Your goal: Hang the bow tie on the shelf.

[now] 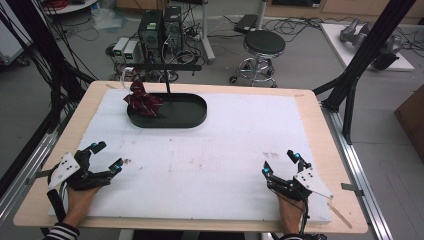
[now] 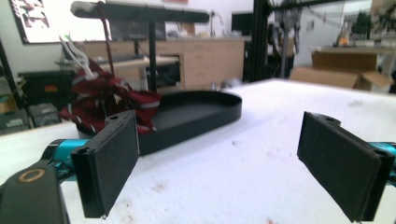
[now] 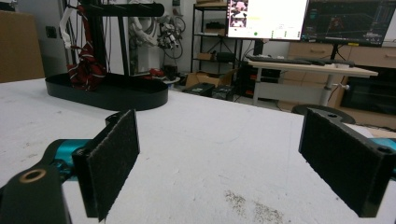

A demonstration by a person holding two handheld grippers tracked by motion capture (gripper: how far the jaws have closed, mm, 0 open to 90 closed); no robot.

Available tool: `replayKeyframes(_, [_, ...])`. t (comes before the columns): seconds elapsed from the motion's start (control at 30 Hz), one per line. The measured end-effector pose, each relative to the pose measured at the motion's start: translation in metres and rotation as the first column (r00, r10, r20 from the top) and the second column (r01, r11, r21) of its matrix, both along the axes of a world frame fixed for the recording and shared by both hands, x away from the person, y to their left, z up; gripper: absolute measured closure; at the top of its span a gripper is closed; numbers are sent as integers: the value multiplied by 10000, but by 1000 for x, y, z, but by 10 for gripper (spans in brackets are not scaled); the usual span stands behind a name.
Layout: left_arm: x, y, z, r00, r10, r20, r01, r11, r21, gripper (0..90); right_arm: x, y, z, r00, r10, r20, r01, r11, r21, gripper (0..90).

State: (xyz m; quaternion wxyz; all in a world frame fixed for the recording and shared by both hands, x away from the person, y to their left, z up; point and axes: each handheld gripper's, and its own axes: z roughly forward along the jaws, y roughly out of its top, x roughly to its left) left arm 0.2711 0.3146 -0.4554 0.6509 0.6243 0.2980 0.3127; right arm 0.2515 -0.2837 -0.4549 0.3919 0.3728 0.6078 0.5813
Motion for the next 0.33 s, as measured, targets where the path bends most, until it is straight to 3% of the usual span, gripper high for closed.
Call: replayKeyframes(0.33, [0, -1, 0, 10000, 95, 4, -95, 10000, 23, 131, 1, 1, 0, 10000, -62, -40, 61, 9999, -151, 115])
